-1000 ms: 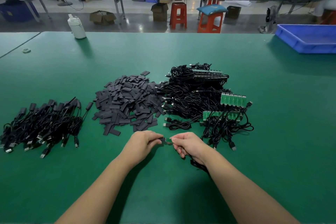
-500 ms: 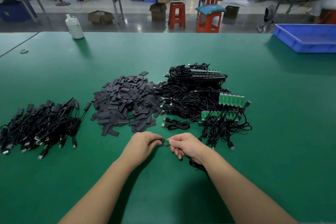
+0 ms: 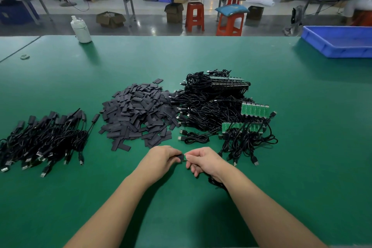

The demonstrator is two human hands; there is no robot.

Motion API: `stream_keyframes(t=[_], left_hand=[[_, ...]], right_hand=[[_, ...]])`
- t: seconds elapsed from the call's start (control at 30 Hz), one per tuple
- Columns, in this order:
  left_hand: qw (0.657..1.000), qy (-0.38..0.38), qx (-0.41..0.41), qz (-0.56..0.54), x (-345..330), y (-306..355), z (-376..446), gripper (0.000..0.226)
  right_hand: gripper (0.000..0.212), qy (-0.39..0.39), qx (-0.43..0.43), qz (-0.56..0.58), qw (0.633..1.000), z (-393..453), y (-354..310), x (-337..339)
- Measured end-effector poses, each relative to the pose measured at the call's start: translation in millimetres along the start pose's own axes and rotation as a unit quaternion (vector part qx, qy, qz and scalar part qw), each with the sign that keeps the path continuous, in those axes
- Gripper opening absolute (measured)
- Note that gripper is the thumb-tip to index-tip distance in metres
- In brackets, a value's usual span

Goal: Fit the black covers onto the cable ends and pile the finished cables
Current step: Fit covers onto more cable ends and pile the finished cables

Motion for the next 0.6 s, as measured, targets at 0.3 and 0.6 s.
stream_keyframes(t=[0.3,0.6], left_hand=[[0.993,0.081,-0.059,0.057,14,24,-7,0.012],[0.995,0.030,-0.050,0.075,-4,19,-18,0.032]], right_hand=[[0.017,-0.028,0.019,-0.006,0.999,-2,-6,-10],[0.014,-0.024,0.008,-0.081,0.996,-15,-4,6]])
Point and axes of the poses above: each hand's wrist, its own z-axis towards the middle knuckle, its own x-axis out of the back of the hand, y = z × x, the point moved 9 cm from there along z, towards the middle knuckle, and after that the axes turned 10 degrees about -z, right-handed, at the moved point
